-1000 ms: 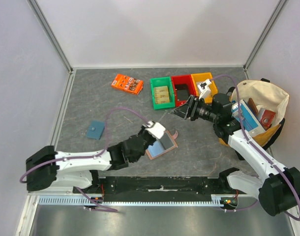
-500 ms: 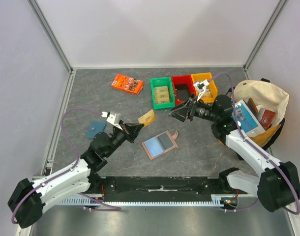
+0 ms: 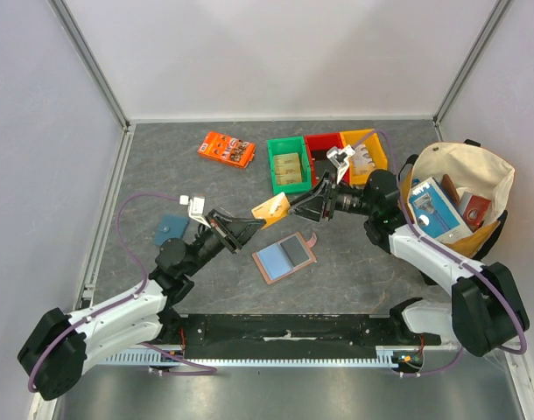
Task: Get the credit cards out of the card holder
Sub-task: Place the credit card in the storage box.
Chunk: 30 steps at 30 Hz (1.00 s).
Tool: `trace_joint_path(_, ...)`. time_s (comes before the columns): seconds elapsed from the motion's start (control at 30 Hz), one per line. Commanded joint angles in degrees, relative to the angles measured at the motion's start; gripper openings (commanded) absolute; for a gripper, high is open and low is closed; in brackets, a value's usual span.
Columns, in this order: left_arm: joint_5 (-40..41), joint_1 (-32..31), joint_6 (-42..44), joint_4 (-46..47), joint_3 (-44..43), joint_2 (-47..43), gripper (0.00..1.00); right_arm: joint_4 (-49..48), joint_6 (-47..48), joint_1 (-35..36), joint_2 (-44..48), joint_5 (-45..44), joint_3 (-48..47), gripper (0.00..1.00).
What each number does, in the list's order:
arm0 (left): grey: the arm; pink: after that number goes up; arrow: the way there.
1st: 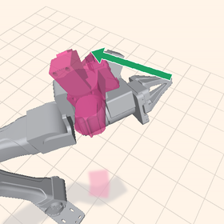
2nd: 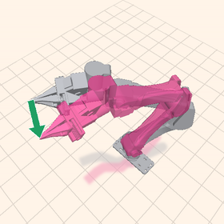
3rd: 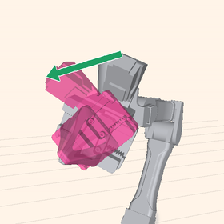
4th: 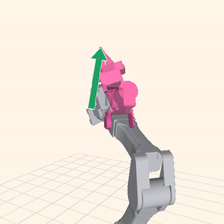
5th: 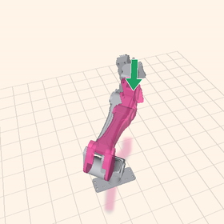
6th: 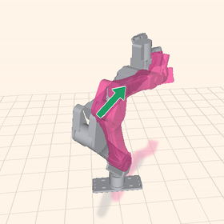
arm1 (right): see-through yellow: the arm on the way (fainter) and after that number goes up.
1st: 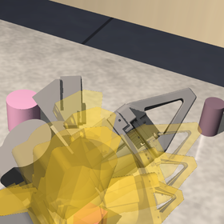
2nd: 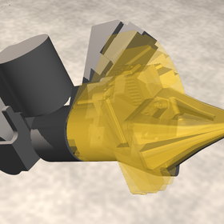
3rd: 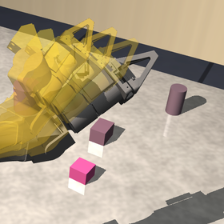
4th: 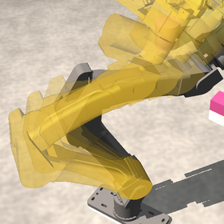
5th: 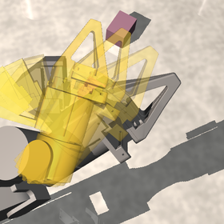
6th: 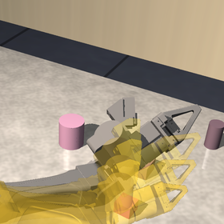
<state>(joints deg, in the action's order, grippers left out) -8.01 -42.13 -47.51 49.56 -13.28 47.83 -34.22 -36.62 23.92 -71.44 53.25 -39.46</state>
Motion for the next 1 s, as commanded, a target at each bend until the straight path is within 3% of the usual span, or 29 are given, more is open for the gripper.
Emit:
trace_joint_path(0.0,-2.0,0.1,-4.3,7.4,-1.4,0.5,0.02,-5.4,-1.5,2.0,-1.3,1.9,-1.3,0.50)
trace_joint_path(0.27,-2.7,0.2,-5.1,7.2,-1.7,1.2,0.02,-12.5,-6.6,3.1,-2.7,3.2,-1.2,0.25)
trace_joint_path(0.43,-2.3,0.3,-5.1,4.5,-1.9,1.0,0.02,-12.3,-6.5,3.1,-2.1,3.3,-1.8,0.00)
trace_joint_path(0.53,-0.9,0.3,-4.0,-0.2,-2.5,-0.2,0.04,-9.1,-4.8,2.9,-1.8,2.9,-2.3,0.00)
trace_joint_path(0.73,3.6,0.5,0.0,-11.3,-4.0,-4.8,0.25,0.2,1.2,2.5,-0.5,1.7,-4.2,0.00)
trace_joint_path(0.97,7.7,0.6,4.2,-22.1,-5.5,-8.7,0.65,3.4,2.8,2.2,-0.3,0.5,-5.5,0.00)
